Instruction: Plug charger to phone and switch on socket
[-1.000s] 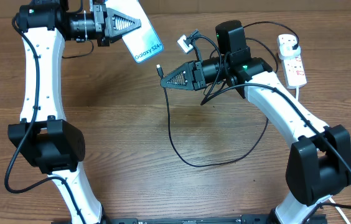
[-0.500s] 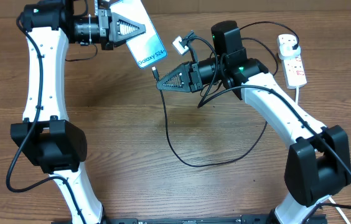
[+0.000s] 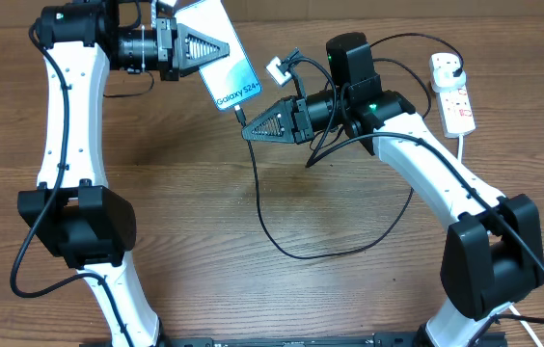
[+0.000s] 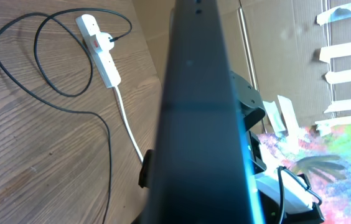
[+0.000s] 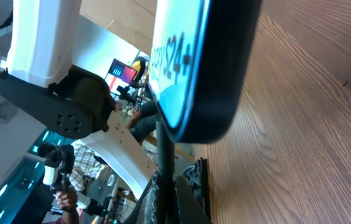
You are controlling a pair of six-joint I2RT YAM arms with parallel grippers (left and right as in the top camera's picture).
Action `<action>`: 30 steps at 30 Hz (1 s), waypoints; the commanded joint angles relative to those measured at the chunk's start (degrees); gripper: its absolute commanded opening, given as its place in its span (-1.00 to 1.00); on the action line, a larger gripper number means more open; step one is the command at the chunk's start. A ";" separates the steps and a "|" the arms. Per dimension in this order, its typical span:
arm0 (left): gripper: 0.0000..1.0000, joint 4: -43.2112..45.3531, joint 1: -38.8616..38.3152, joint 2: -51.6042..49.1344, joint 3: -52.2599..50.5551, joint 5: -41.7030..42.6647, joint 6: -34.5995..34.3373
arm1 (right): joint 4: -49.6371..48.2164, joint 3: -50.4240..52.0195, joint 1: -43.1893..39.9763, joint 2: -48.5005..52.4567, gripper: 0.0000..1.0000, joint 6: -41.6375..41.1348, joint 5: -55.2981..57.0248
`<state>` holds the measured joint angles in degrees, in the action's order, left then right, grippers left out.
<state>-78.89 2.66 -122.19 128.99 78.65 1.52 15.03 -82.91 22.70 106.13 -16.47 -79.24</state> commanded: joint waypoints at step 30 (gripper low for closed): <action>-0.91 -1.44 0.00 1.55 0.48 1.70 2.82 | 0.42 -0.63 -1.90 -1.40 -0.93 0.39 -1.44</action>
<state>-80.14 2.66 -122.19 128.99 78.65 2.81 15.90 -82.91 21.54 106.13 -16.47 -79.88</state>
